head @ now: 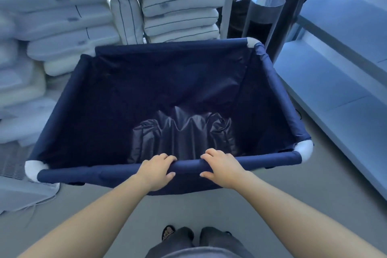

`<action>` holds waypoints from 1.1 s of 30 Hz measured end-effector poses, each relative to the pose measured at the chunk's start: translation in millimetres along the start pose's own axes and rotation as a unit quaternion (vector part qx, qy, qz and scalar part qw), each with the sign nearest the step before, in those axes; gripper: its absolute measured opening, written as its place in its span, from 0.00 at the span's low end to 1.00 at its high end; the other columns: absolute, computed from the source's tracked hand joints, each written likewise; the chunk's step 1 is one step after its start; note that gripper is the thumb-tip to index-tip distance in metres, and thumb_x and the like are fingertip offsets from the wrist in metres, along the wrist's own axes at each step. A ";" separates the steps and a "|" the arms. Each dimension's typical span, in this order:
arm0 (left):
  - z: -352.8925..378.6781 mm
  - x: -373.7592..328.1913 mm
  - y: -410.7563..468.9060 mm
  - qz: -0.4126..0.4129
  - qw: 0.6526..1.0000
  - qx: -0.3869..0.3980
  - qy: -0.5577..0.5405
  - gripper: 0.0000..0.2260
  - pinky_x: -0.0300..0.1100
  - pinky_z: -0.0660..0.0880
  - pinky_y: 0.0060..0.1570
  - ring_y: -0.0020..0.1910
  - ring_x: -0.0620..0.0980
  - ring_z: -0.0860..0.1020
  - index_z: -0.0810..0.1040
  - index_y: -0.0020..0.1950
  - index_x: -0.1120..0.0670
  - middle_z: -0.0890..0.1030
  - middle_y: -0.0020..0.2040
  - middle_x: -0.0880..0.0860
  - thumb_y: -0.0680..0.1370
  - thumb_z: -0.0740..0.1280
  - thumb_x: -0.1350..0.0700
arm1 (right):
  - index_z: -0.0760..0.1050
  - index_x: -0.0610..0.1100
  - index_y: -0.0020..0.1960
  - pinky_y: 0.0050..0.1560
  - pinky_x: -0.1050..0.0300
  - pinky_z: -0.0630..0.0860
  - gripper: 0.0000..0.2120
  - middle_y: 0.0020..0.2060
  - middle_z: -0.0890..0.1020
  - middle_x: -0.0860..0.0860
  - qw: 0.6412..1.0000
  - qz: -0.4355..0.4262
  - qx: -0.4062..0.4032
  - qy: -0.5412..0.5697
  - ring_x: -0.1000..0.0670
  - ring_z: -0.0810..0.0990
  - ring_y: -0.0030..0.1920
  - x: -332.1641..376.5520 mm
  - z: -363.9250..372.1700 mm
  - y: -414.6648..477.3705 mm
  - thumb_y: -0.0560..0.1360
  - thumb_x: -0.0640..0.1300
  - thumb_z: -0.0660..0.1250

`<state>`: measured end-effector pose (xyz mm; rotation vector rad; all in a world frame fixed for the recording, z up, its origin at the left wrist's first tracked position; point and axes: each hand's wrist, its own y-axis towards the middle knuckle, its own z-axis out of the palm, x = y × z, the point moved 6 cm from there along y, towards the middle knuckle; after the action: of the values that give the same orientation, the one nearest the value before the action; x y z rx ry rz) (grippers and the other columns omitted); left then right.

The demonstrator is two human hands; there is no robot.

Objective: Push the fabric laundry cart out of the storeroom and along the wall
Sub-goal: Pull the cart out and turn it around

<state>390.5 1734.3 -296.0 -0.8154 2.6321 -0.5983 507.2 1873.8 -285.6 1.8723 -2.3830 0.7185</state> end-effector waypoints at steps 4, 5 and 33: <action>2.5 26.3 -13.5 0.008 1.000 -0.019 0.006 0.22 0.49 0.70 0.59 0.63 0.51 0.70 0.60 0.71 0.46 0.69 0.67 0.48 0.78 0.59 0.47 | 0.64 0.47 0.68 0.60 0.49 0.69 0.24 0.64 0.69 0.51 1.000 -0.003 0.010 -0.008 0.46 0.70 0.61 30.3 8.4 15.1 0.77 0.58 0.60; 2.8 33.3 -16.1 0.007 1.000 -0.021 0.008 0.22 0.49 0.70 0.59 0.63 0.51 0.70 0.60 0.71 0.45 0.69 0.67 0.48 0.78 0.59 0.47 | 0.64 0.46 0.68 0.60 0.48 0.68 0.24 0.64 0.69 0.51 1.000 0.000 0.015 -0.013 0.46 0.70 0.61 36.8 11.2 18.4 0.77 0.58 0.59; 21.0 125.8 -27.6 0.033 0.996 -0.064 0.059 0.19 0.47 0.64 0.60 0.60 0.52 0.71 0.57 0.71 0.45 0.71 0.63 0.48 0.81 0.56 0.50 | 0.61 0.51 0.68 0.68 0.47 0.55 0.20 0.62 0.70 0.53 0.996 0.089 -0.005 -0.011 0.49 0.68 0.63 66.0 48.7 52.9 0.79 0.57 0.54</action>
<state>313.0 1632.9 -323.0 -0.7473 2.8184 -0.4778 452.4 1804.7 -327.2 1.6879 -2.5879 0.6982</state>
